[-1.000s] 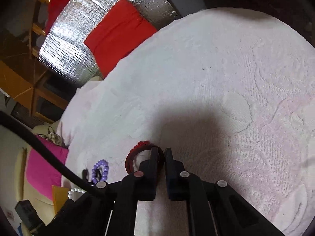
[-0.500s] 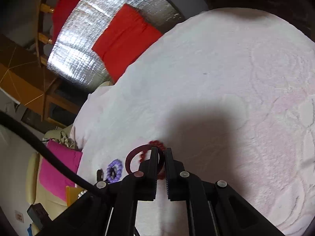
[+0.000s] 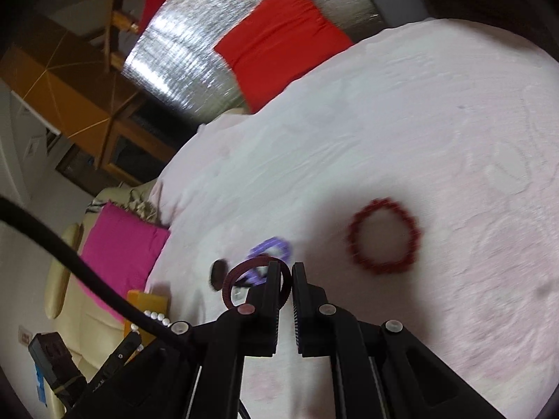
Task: Organize jewelry
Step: 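Carry the white bracelet with the left tool while the right tool carries the band to the box, then open the left tool over the orange box while the right tool drops the dark red band in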
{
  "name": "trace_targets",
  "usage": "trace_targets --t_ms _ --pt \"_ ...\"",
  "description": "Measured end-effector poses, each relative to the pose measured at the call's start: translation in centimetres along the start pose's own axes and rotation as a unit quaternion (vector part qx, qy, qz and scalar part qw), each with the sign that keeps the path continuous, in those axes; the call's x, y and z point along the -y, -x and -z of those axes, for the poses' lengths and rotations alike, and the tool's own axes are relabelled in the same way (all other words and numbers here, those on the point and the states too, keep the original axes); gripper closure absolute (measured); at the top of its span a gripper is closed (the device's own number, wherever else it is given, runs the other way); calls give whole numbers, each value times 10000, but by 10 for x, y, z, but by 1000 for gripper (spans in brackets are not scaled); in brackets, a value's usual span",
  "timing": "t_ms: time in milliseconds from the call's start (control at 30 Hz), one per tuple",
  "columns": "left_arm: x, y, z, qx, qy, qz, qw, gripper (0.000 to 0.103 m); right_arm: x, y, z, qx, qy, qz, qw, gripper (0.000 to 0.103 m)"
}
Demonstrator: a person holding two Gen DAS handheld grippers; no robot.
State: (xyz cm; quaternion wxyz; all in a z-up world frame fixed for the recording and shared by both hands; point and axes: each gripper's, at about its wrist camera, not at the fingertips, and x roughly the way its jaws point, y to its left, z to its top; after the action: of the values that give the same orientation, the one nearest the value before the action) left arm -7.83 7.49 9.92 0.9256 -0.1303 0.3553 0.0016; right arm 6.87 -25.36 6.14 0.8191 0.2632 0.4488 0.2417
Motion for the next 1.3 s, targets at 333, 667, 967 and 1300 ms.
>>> trace_targets --t_ms 333,667,967,1300 --pt "-28 40 -2 391 201 -154 9989 94 -54 -8 24 -48 430 -257 9987 96" --pt "-62 89 -8 906 464 -258 9945 94 -143 -31 56 -112 1363 -448 9896 96" --pt "-134 116 -11 1090 964 -1068 9836 94 -252 -97 85 -465 2296 -685 9698 96" --pt "-214 74 18 32 1929 -1663 9670 94 -334 -175 139 -1049 3318 -248 9372 95"
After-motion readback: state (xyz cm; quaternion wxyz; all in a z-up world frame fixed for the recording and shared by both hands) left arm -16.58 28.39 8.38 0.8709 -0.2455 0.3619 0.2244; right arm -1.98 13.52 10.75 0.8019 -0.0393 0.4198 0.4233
